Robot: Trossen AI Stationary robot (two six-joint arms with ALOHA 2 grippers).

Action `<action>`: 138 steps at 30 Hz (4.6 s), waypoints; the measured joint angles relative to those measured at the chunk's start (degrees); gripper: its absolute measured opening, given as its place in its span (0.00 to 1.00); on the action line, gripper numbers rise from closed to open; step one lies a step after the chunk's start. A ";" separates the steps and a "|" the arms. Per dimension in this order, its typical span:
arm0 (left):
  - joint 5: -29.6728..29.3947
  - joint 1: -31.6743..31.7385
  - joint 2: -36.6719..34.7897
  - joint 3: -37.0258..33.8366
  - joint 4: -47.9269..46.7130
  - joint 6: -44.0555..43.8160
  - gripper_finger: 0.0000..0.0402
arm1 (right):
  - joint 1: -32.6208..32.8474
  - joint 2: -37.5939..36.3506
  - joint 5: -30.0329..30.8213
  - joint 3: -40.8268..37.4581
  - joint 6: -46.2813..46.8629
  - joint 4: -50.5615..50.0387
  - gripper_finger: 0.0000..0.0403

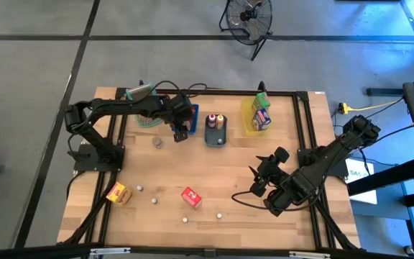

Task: Pick & Place Kitchen Items
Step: Put the brown seasoning bottle into the blue bin

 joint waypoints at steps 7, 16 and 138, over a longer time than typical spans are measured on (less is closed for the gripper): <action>-1.31 0.38 -0.02 0.04 -1.40 -0.05 0.49 | 0.00 0.00 -0.50 0.00 -0.02 0.03 0.54; -1.78 0.53 -0.07 0.12 -3.34 -0.04 0.49 | 0.00 0.00 -0.59 0.00 -0.02 0.05 0.54; -12.01 0.74 -0.66 -5.90 2.24 -19.47 0.54 | 0.02 0.00 -1.01 0.00 0.00 0.56 0.54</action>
